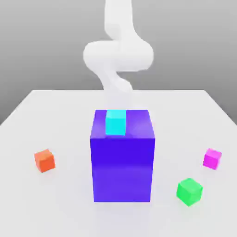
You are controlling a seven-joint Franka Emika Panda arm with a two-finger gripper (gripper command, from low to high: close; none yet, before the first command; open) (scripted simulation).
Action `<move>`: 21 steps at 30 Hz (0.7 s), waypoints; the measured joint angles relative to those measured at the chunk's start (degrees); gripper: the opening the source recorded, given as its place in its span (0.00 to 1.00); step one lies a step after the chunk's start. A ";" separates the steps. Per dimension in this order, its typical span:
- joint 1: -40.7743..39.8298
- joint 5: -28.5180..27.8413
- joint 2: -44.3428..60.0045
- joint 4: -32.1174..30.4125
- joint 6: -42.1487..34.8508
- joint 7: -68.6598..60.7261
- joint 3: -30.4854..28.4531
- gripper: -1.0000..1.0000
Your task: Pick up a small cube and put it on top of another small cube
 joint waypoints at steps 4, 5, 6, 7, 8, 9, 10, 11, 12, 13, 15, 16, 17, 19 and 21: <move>4.62 -4.28 7.66 -3.53 4.08 -9.14 3.41 0.50; 5.78 -5.27 9.58 -4.39 5.07 -11.46 4.16 0.50; 6.91 -6.19 11.46 -5.24 6.04 -13.75 4.86 0.50; 7.82 -6.93 13.28 -6.07 6.98 -16.10 5.71 0.50; 8.94 -7.74 15.09 -6.90 7.93 -18.38 6.33 0.50; 10.06 -8.51 16.88 -7.72 8.87 -20.68 6.92 0.50; 11.19 -9.23 18.67 -8.55 9.81 -23.00 7.49 0.50; 12.27 -9.88 20.44 -9.37 10.76 -25.35 8.09 0.50; 13.17 -10.35 22.18 -10.19 11.68 -27.84 8.87 0.50; 14.27 -10.89 23.93 -11.02 12.66 -30.30 9.44 0.50; 16.69 -11.85 27.39 -12.69 14.60 -35.28 10.39 0.50; 17.83 -12.17 29.09 -13.52 15.60 -37.88 10.95 0.50; 18.93 -12.37 30.77 -14.37 16.60 -40.57 11.56 0.50; 21.09 -12.48 34.05 -16.07 18.65 -46.15 12.87 0.50; 23.51 -12.09 37.21 -17.79 20.76 -52.08 14.32 0.50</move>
